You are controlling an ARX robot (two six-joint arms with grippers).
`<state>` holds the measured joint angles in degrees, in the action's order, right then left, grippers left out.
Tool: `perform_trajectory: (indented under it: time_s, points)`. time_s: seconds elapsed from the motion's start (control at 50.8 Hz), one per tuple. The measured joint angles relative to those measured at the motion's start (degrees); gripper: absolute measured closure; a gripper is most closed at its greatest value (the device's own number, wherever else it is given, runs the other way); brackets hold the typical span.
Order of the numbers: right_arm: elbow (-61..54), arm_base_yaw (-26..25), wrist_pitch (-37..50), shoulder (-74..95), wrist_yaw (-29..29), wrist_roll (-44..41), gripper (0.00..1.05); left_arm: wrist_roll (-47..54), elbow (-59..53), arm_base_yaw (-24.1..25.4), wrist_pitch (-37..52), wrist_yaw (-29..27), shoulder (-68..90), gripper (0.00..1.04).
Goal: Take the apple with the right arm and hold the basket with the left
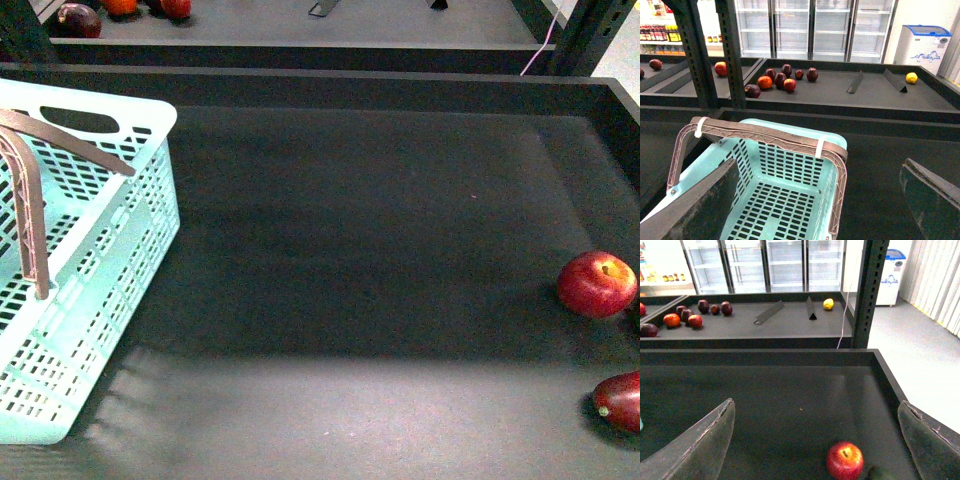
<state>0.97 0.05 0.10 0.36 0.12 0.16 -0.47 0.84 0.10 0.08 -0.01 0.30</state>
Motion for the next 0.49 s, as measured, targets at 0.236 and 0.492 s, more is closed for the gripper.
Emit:
perform_trajectory:
  time_s: [0.236,0.492]
  points:
    - [0.0,0.0,0.0,0.0,0.0,0.0,0.09,0.0,0.0,0.0,0.0,0.0,0.0,0.07]
    - [0.0,0.0,0.0,0.0,0.0,0.0,0.09,0.0,0.0,0.0,0.0,-0.02,0.0,0.07]
